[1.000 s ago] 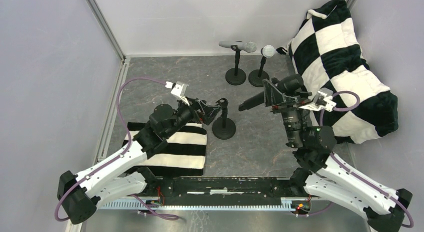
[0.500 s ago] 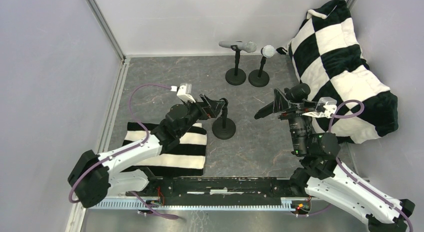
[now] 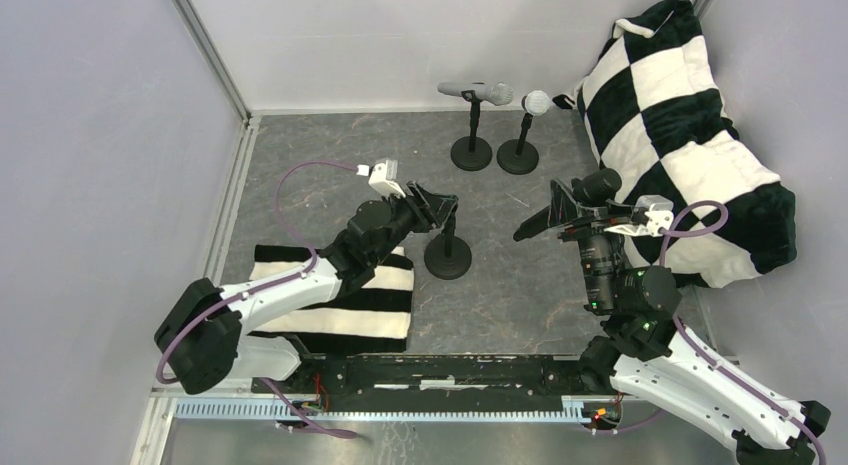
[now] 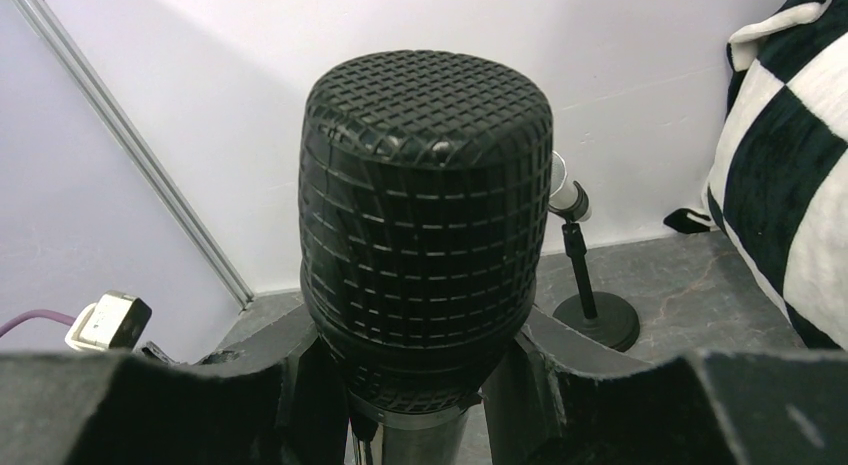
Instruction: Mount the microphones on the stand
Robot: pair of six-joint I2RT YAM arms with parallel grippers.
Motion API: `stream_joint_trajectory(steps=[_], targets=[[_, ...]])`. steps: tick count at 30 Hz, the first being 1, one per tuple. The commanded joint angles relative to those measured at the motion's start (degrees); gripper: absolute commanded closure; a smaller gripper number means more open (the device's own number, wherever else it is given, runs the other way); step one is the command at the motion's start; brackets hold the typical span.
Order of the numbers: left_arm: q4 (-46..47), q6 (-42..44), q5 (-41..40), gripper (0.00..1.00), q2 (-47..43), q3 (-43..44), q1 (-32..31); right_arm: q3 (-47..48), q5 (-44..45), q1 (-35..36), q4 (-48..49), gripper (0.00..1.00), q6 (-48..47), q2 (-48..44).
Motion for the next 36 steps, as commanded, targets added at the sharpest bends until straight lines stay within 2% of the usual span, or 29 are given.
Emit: stream_joint_trajectory(steps=[1,7,12,15,18,21,23,24,28,31,36], targets=[[2.65,-1.21,0.96,0.45,1.8,2.93,-0.12,0.51,0.71,-0.05,0.92,1.0,-0.8,-0.65],[0.25,1.22,1.55,0.69,2.38,4.36,-0.12,0.51,1.28,-0.05,0.42,1.0,-1.11,-1.04],[-5.83,6.65,1.04,0.69,2.64,7.49,-0.12,0.42,1.41,-0.11,0.37,1.0,-1.13,-1.17],[-7.64,8.95,0.87,0.63,2.51,8.03,-0.12,0.32,1.62,-0.12,0.12,1.0,-1.02,-1.1],[-7.96,10.19,0.87,0.47,2.38,7.96,-0.12,0.36,1.43,-0.09,0.03,1.0,-0.82,-1.13],[-7.96,11.33,1.11,0.36,2.3,7.79,-0.12,0.56,1.33,-0.1,-0.48,1.0,-0.7,-1.16],[-7.92,12.29,1.55,0.2,2.22,7.78,-0.12,0.59,1.37,-0.05,-0.86,1.0,-0.58,-1.26],[-7.26,12.58,1.9,0.15,1.93,7.53,-0.12,0.61,1.33,-0.09,-1.02,1.0,-0.43,-1.31],[-3.75,14.23,4.45,0.01,0.75,5.65,-0.4,0.51,1.03,-0.06,-1.83,1.0,0.13,-1.26],[-2.26,17.32,2.7,0.0,0.06,4.41,-2.82,0.52,0.71,-0.09,-2.64,1.0,0.31,-1.26],[0.65,22.55,-5.38,0.0,0.48,1.66,-8.3,0.91,0.32,-0.05,-4.27,1.0,0.68,-1.34]])
